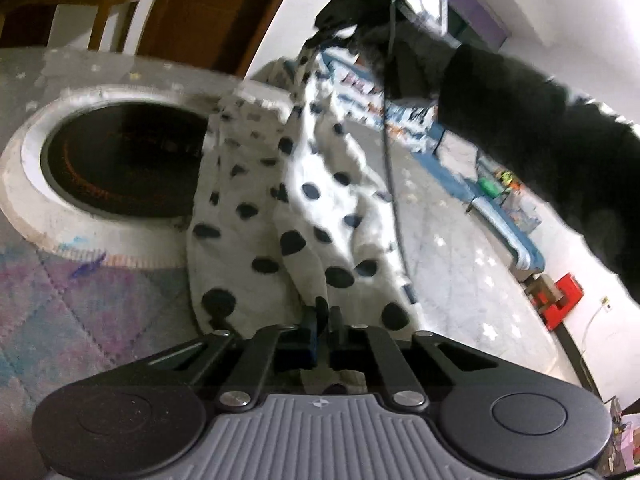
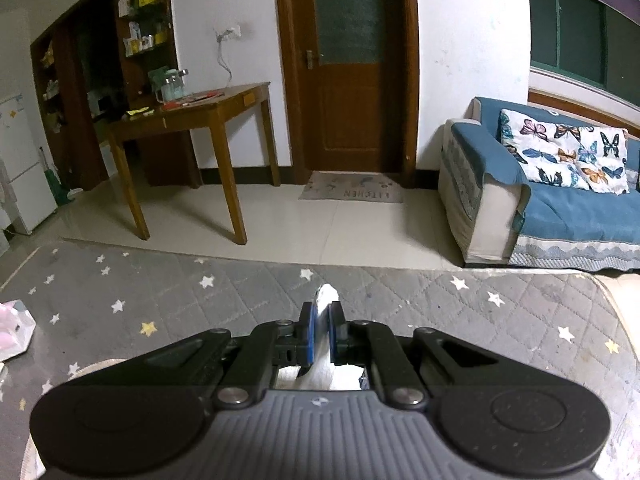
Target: Fold clothes
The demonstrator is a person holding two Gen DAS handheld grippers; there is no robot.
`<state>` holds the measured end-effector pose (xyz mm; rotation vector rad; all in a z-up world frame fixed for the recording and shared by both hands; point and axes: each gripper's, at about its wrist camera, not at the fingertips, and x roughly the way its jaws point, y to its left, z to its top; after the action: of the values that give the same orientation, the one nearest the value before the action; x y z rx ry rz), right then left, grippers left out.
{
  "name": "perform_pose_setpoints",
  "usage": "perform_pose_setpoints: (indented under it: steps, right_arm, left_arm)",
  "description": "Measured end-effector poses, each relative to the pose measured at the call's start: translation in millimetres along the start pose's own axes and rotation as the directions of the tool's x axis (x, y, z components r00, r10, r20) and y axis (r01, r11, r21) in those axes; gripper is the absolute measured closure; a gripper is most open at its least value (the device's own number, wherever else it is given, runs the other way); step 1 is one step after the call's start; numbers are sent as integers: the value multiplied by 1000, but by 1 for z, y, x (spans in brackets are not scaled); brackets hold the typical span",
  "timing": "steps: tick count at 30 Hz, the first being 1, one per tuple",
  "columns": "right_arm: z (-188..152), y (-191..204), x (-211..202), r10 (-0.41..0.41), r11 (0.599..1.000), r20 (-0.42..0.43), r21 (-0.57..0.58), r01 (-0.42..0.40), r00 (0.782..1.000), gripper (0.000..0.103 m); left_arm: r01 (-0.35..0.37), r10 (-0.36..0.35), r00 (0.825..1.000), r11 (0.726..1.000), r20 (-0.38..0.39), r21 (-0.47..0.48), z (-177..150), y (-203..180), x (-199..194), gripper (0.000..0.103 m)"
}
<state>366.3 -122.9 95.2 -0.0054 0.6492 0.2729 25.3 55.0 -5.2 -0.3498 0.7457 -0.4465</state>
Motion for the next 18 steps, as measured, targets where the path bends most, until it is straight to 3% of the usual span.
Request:
perform_pose_setpoints:
  steps: [5,9,12,18]
  right_arm:
    - [3,11,13,30,1000,0,3,-30,1000,97]
    - [-10,29,45,69,998,-55,-6,-70,996,95]
    - [-25,40,62,139,990,-93,1,-139,986,86]
    - [-28,32,48,144,988,-105,-46,-149,984,85]
  left_arm:
    - [8,-9,998,1000,62,25,1,-4,-29,99]
    - [-16,17,999,1000,29,-9,0,5,-21,98]
    - [-38,38,999,998,-1,-42,-4,13,-17,98]
    - [-65,65,998,998,-20,-26,-8,21,-23,93]
